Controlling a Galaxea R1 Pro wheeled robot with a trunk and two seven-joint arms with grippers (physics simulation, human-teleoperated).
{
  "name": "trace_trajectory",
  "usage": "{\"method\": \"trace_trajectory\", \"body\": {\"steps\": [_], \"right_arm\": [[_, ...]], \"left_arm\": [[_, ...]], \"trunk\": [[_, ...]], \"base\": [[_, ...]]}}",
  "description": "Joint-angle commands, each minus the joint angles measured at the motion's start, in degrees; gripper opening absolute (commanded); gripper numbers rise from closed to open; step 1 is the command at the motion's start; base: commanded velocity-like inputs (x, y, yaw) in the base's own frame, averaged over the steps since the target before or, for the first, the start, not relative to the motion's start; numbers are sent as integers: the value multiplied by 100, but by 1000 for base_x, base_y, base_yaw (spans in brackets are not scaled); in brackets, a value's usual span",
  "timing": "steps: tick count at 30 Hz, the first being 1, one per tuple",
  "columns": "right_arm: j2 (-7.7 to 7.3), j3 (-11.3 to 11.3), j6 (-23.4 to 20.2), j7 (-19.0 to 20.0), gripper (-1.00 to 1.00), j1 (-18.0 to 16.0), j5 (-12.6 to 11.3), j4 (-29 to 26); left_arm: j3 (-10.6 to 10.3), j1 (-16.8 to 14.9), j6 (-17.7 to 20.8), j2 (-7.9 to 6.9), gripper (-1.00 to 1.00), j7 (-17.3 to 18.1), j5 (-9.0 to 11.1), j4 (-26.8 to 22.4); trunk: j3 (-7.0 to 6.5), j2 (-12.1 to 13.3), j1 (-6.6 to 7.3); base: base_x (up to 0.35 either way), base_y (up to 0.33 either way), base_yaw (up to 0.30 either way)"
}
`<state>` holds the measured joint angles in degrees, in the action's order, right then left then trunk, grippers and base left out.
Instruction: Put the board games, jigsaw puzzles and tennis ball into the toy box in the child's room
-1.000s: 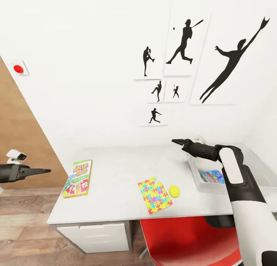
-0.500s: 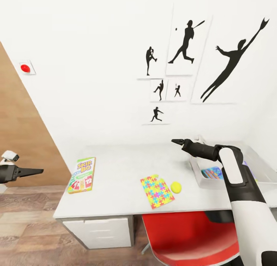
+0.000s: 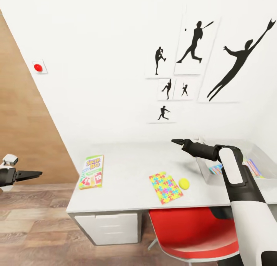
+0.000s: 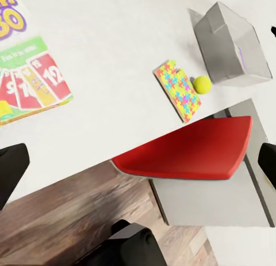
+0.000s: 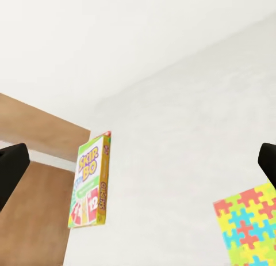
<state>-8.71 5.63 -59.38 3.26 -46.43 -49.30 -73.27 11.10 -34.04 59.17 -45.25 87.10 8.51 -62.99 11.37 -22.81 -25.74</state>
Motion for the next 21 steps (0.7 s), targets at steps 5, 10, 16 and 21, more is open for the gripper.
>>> {"method": "trace_trajectory", "body": {"steps": [5,10,16,21], "right_arm": [[1,1,-22,27,100,-6,38,-3],[5,-3,-21,21,100,-6,41,-3],[28,-211,-15,-290,100,-6,30,5],[270,-818,-5,-1429,100,-6,3,48]], "left_arm": [[-2,-6,33,-1,100,-8,-7,33],[-3,-6,24,-1,100,-274,-82,40],[-15,-6,1,30,100,-1510,-139,41],[-21,-6,-3,312,100,-2798,-141,43]], "trunk": [[12,-11,-5],[12,-11,-5],[14,-11,-5],[28,-11,-5]], "base": [[169,191,203],[87,24,273],[16,4,284],[2,0,248]]}}
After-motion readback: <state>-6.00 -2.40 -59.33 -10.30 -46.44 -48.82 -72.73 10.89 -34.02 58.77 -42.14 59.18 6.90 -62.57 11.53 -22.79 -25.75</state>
